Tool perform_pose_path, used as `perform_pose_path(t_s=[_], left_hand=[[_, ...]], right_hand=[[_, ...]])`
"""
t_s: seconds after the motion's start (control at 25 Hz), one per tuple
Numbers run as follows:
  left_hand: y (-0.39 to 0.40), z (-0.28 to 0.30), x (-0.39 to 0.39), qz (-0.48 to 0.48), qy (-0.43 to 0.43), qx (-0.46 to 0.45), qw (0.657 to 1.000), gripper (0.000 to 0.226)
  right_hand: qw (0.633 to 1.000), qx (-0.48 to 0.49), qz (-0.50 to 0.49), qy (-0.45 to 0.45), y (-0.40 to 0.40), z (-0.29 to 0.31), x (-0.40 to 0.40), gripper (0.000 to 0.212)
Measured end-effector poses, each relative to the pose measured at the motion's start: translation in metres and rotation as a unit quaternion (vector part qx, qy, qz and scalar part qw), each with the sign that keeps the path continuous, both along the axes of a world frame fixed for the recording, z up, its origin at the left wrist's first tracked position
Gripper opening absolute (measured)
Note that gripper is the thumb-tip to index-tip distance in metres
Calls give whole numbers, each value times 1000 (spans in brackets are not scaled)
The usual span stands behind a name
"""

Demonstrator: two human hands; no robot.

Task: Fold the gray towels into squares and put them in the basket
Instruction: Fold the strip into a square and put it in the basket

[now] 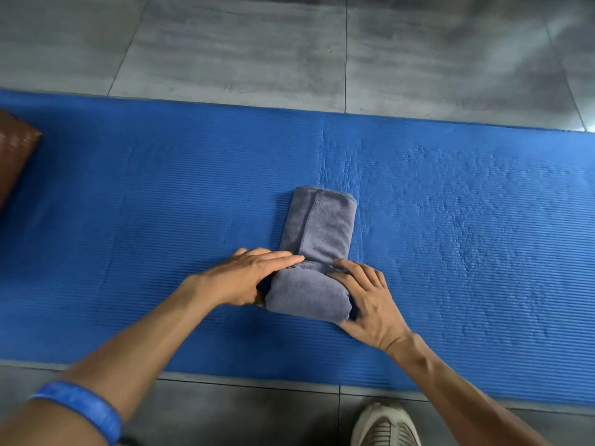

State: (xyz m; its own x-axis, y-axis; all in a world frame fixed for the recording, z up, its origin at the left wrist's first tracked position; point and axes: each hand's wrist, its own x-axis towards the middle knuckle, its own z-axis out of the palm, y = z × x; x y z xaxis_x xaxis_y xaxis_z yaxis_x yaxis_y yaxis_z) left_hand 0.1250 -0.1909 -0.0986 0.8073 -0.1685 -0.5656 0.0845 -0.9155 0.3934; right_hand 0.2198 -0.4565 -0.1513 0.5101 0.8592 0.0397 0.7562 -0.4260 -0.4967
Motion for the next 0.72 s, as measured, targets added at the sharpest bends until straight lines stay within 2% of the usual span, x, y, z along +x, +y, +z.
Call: perform_pose_path(t_s=[0.08,0.16,0.28,0.32,0.4,0.48,0.56,0.64,0.72], left_hand=[[3,16,2,36,87,-87,992,98],[3,23,-4,85,159,-173,968,85],[-5,15,-14,188,147,-275,931,57],[-7,10,-16,221,142,-305,915,54],[-13,1,-13,302,137,-350,876,60],[-18,-4,-5,377,119,-342,853,76],[-25,-6,4,426,80,-291,853,76],[-35,-1,12,473,20,-261,841,53],[-45,3,21,501,-42,-279,818,44]], right_hand=[[998,22,3,63,-8,10,-12,53],[986,33,-29,164,-16,23,-27,48],[931,63,-135,333,-20,35,-37,38],[913,76,-170,364,-16,36,-34,38],[891,84,-219,388,-2,36,-24,53],[868,84,-263,414,12,33,-14,72],[847,68,-300,434,24,33,-4,82],[824,75,-324,458,29,34,4,71],[811,90,-346,463,30,31,8,47]])
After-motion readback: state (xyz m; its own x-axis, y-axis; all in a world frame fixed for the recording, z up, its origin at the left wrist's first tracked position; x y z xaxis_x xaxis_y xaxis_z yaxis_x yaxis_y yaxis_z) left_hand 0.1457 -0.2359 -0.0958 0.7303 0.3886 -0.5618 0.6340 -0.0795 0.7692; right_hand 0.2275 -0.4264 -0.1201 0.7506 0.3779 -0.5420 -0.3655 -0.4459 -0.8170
